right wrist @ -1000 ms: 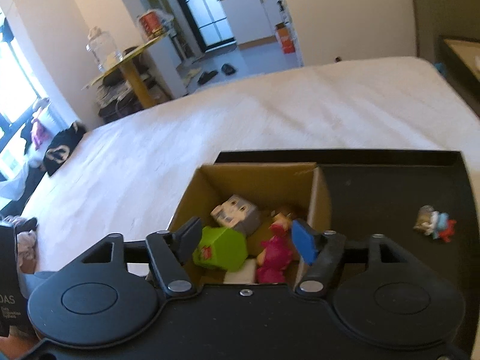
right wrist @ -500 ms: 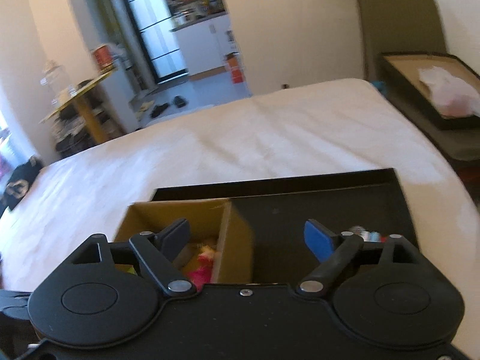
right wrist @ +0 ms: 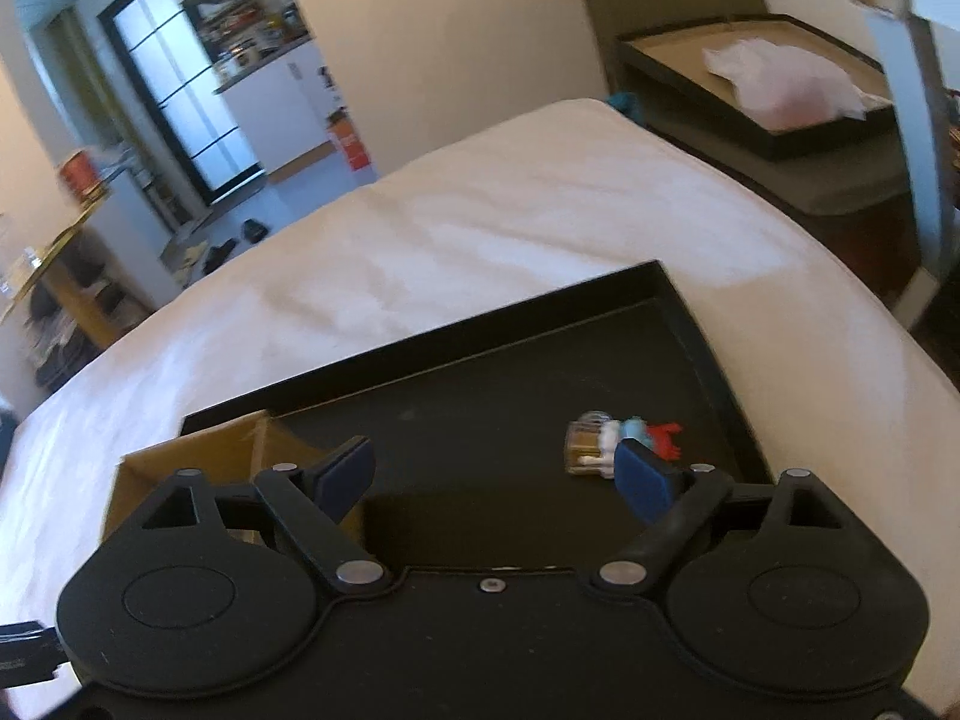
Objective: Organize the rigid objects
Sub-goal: 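Grasp the blue figure with the jar using the right gripper, then carry the blue figure into the box and open the right gripper while the left gripper grips the box wall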
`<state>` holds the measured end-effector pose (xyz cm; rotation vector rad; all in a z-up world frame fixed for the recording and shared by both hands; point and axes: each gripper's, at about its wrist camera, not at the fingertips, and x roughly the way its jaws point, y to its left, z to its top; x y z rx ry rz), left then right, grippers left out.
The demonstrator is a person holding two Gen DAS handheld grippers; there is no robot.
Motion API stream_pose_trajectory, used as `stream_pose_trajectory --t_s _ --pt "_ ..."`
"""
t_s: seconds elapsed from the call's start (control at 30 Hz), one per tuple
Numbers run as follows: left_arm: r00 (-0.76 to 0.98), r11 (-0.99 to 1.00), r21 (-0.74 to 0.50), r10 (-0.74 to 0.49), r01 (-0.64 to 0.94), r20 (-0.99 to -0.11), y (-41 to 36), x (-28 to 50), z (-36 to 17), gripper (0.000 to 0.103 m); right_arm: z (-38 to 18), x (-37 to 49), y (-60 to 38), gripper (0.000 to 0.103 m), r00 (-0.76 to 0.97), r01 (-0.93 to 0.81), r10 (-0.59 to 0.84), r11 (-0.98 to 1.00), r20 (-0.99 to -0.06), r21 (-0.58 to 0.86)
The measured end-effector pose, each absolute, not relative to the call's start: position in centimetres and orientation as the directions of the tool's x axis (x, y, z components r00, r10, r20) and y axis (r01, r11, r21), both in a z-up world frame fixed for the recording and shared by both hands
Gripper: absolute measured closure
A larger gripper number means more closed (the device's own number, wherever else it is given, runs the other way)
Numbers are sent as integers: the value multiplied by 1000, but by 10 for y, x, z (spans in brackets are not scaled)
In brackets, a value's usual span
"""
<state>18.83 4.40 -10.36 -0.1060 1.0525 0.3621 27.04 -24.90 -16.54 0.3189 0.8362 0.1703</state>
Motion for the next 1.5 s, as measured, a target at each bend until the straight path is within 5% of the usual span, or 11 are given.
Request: stream_pose_trajectory --t_s 0.97,1.07,1.13,1.17,1.5 --pt "364 891 184 348 -414 -864 37 222 -121 27 -235 313 -247 9 623 149 18 979 -782 141" --pt "365 888 181 350 -423 -862 39 222 -120 27 -241 319 -244 13 615 143 -6 984 -788 104" --pt "366 886 185 355 -424 -860 41 220 -119 26 -239 318 -239 39 623 106 -20 993 -782 60" --pt "366 885 183 354 -428 -861 42 220 -119 27 -237 317 -238 44 629 93 -16 994 -777 55" --pt "387 888 136 324 -440 -864 47 206 -112 27 -210 304 -242 44 621 24 110 987 -776 159"
